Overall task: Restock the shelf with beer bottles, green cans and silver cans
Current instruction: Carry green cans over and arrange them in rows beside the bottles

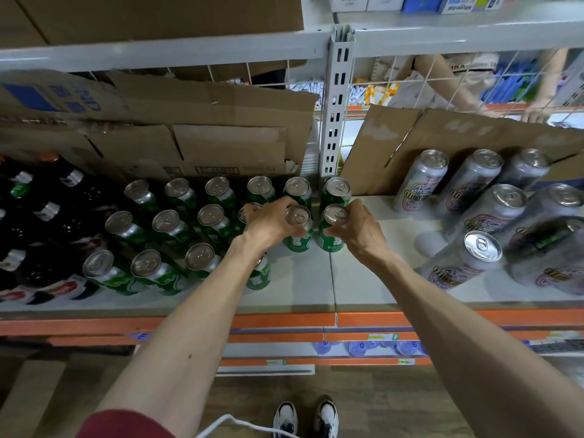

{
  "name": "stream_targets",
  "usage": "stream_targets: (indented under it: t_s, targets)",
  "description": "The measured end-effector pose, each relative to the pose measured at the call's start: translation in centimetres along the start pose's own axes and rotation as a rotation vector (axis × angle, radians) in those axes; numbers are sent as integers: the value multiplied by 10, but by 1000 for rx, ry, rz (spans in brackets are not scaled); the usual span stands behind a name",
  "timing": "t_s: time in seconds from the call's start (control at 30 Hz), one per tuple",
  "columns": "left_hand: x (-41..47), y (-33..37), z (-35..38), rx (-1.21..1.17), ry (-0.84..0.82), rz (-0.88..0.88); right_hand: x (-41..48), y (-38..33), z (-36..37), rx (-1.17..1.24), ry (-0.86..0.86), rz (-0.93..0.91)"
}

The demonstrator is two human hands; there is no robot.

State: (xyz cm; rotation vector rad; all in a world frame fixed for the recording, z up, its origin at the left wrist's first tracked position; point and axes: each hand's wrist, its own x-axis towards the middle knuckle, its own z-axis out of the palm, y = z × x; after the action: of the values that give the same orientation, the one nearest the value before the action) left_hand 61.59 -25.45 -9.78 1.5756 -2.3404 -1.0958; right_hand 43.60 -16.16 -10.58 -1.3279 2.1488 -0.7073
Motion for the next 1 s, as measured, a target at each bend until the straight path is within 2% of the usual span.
stream_targets:
  t_s: [0.37, 0.5, 0.73, 0.83, 1.0]
  targets:
    - [-8, 7, -4, -2, -2, 7, -9, -2, 0, 29, 15, 10]
    - [-21, 22, -14, 25, 164, 86, -28, 1, -16, -22, 94, 20]
    - [-29, 107, -4, 48, 269, 347, -76, 21, -83, -54, 359, 31]
    - [-32, 155, 31, 63, 217, 441, -109, 48, -120, -140, 426, 26]
    - [-64, 250, 101, 128, 83, 620, -174, 112, -185, -136, 569, 153]
